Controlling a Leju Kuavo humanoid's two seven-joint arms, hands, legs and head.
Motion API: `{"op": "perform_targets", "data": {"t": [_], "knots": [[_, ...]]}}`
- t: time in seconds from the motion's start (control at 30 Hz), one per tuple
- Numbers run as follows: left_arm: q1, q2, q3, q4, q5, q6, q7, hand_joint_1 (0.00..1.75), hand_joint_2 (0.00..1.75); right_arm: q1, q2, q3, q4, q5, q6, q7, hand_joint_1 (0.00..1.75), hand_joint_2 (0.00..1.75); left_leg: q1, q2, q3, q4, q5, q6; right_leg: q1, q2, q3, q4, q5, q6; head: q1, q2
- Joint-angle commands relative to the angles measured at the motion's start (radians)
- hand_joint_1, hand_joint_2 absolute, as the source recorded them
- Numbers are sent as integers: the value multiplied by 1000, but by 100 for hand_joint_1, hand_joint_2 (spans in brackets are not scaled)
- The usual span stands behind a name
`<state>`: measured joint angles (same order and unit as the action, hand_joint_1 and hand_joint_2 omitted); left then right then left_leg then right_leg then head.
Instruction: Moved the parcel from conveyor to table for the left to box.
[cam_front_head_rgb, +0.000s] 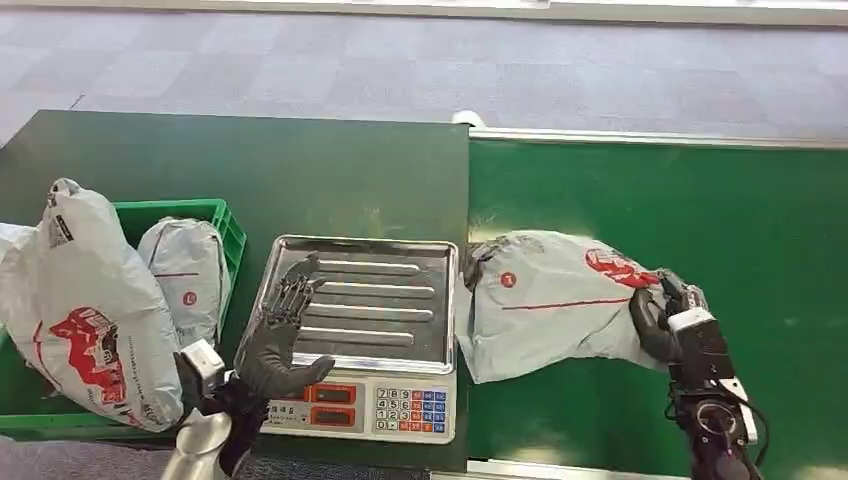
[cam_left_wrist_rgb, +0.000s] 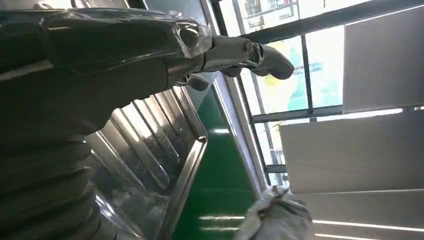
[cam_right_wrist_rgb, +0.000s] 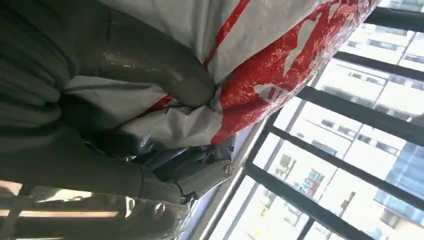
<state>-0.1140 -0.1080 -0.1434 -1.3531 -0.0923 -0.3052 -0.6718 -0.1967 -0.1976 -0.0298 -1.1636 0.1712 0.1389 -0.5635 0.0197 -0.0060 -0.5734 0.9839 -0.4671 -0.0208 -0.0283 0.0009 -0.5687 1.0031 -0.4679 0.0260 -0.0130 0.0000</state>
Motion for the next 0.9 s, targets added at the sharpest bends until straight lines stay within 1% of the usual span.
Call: {"op": "perform_targets", "data": {"t": [0.03,0.07,0.1,0.13,0.17,0.2,0.27,0.3,0.4,0.5,0.57,0.63,0.67,0.7,0.77,0.8,0.83,0.87,0.9], "knots": [[-31,7,-19,63,5,4,-4,0,175,58,62,-110,-149,-67,-13,-29,175,175,0,0,0,-1,0,1,0,-1,0,0,0,-1,0,0],[-28,5,-16,58,8,5,-6,0,175,64,68,-119,-163,-81,-22,-38,175,175,0,0,2,-2,1,2,1,-1,2,-2,1,-4,0,0],[-24,2,-10,49,15,7,-10,0,175,76,76,-134,-188,-100,-37,-53,175,175,0,0,0,-1,0,1,0,-1,0,0,0,-2,0,0],[-23,0,-5,43,23,10,-16,0,175,89,85,-149,-213,-118,-47,-66,175,175,0,0,1,-1,1,1,1,-1,1,-1,0,-3,0,0],[-20,-3,3,37,35,18,-24,0,175,103,93,-161,-243,-133,-56,-75,175,175,0,-1,0,-1,0,1,1,-1,0,0,0,-2,0,0],[-19,-9,20,27,55,31,-26,0,175,116,105,-176,-278,-147,-67,-85,175,175,0,-1,0,-1,0,1,0,-1,0,0,0,-2,0,0],[-16,-4,24,-17,49,102,-26,0,175,134,118,-186,-326,-159,-84,-94,175,175,0,-1,0,0,0,1,0,-1,0,0,0,-3,0,0],[-19,-1,24,-14,53,103,-26,0,175,140,120,-186,-342,-159,-87,-93,175,175,0,0,0,0,0,1,0,0,0,0,0,-2,0,0],[-19,-1,24,-14,53,103,-26,0,175,140,120,-186,-342,-159,-87,-93,175,175,0,2,2,-2,0,1,1,1,1,-1,0,-4,0,0],[-17,-6,34,-47,82,118,-26,0,175,142,127,-184,-354,-147,-112,-112,175,175,0,0,0,0,0,1,0,0,0,0,0,-2,0,0],[-17,-6,53,-86,121,134,-26,0,175,154,121,-152,-389,-102,-152,-129,175,175,0,1,0,0,0,1,1,0,0,0,0,-2,0,0],[-10,-3,79,-121,142,155,-26,0,175,142,97,-75,-374,-32,-146,-93,175,175,0,2,0,0,0,1,1,1,-1,0,0,-3,0,0],[-2,-4,94,-144,148,166,-26,0,175,122,99,-35,-347,34,-168,-86,175,175,0,3,0,0,0,1,1,2,-1,0,1,-2,0,0],[8,-7,116,-186,150,185,-26,0,175,82,98,37,-299,130,-203,-73,175,175,1,5,1,0,-1,1,1,4,0,0,1,-2,0,0],[15,-21,156,-251,153,216,-26,0,175,7,97,142,-220,269,-261,-33,175,175,1,8,1,0,-1,1,1,8,-1,0,2,-2,0,0],[15,-41,190,-283,174,218,-26,0,175,-55,96,210,-159,353,-301,0,175,175,1,9,0,0,-1,0,1,8,-1,0,2,-2,1,0],[15,-59,213,-313,168,233,-26,0,175,-113,96,264,-104,394,-310,19,175,175,1,14,2,-1,-1,1,2,12,-2,-1,4,-4,0,0],[16,-70,228,-346,161,256,-26,0,175,-177,93,316,-44,434,-300,48,175,175,1,13,1,0,-1,1,2,12,-2,0,3,-2,0,0],[20,-88,250,-374,172,263,-26,0,175,-279,97,388,59,470,-281,69,175,175,1,16,0,0,-1,1,2,15,-3,1,4,-3,0,0]]}}
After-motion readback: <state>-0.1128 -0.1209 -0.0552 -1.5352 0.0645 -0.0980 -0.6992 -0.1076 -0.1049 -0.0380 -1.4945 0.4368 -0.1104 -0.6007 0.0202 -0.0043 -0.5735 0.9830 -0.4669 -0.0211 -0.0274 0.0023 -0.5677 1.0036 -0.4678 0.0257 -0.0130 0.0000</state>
